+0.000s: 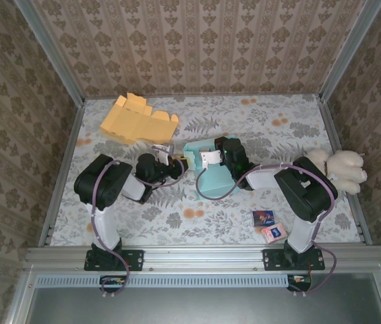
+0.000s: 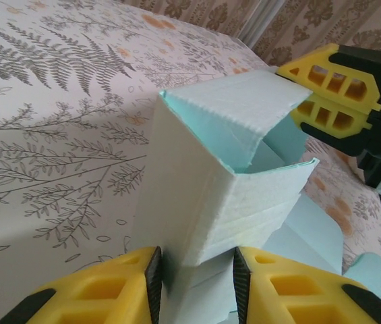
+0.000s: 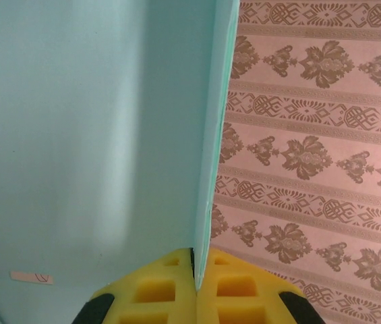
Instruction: Fold the paper box
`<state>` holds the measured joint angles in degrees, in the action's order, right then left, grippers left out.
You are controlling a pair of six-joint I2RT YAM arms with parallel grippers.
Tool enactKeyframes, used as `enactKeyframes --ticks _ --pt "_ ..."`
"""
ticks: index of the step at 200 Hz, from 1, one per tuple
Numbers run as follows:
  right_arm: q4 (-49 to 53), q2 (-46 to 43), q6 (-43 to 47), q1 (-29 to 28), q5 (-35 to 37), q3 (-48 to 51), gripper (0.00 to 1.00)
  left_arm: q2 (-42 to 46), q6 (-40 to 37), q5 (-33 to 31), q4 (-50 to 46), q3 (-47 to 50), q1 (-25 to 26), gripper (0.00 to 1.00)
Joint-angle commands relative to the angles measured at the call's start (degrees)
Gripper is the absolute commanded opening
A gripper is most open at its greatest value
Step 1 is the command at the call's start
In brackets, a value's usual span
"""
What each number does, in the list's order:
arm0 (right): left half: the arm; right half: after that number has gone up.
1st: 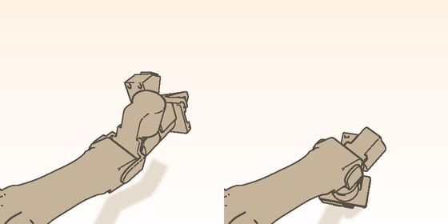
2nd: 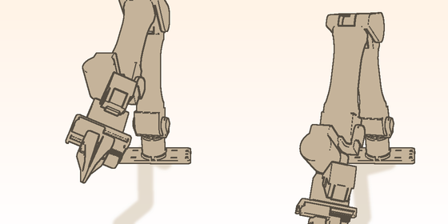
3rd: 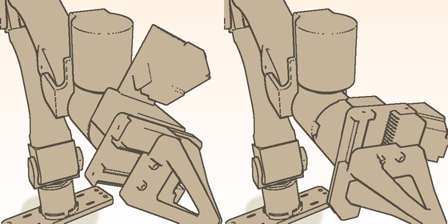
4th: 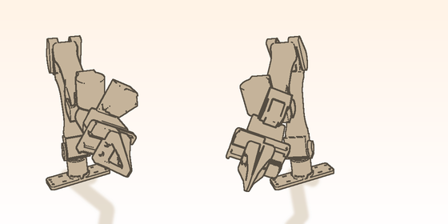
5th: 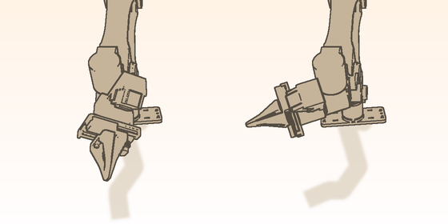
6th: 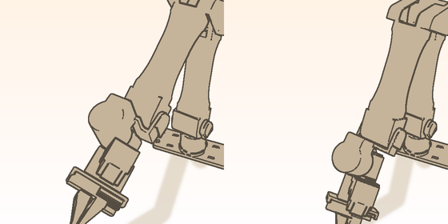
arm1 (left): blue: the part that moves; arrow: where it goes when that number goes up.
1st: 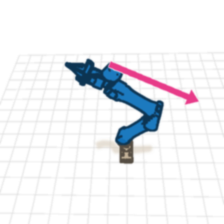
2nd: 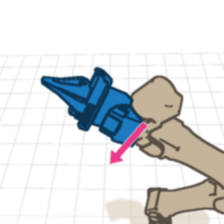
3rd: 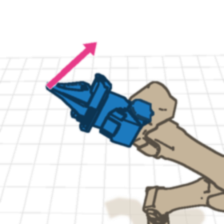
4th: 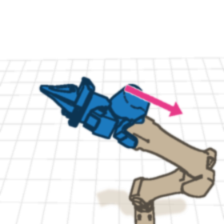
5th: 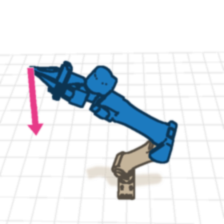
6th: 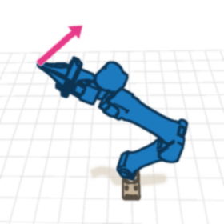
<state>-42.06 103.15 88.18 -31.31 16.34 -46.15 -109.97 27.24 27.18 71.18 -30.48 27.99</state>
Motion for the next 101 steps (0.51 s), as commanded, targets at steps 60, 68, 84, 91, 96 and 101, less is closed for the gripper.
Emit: enactKeyframes --ticks 60,68,84,91,96,101 --pt "1.5 0.9 -0.2 -2.0 -1.3 1.2 0.00 1.6 -0.4 -9.1 0.6 -2.2 5.0 0.35" --pt "1.4 0.8 -0.3 -2.1 -1.3 1.3 0.00 1.7 -0.4 -10.0 0.2 -2.5 5.3 0.34" --pt "1.3 0.8 -0.3 -2.3 -1.4 1.5 0.00 1.8 -0.5 -11.3 -0.5 -3.2 6.3 0.34" --pt "1.3 0.8 -0.4 -2.4 -1.4 1.5 0.00 1.8 -0.9 -12.0 -0.8 -3.3 6.8 0.34" --pt "1.3 0.7 -0.5 -2.4 -1.4 1.6 0.00 1.8 -1.2 -12.5 -1.1 -3.4 7.2 0.34" --pt "1.3 0.6 -0.5 -2.4 -1.3 1.6 0.00 1.8 -1.6 -13.0 -1.4 -3.5 7.5 0.34"
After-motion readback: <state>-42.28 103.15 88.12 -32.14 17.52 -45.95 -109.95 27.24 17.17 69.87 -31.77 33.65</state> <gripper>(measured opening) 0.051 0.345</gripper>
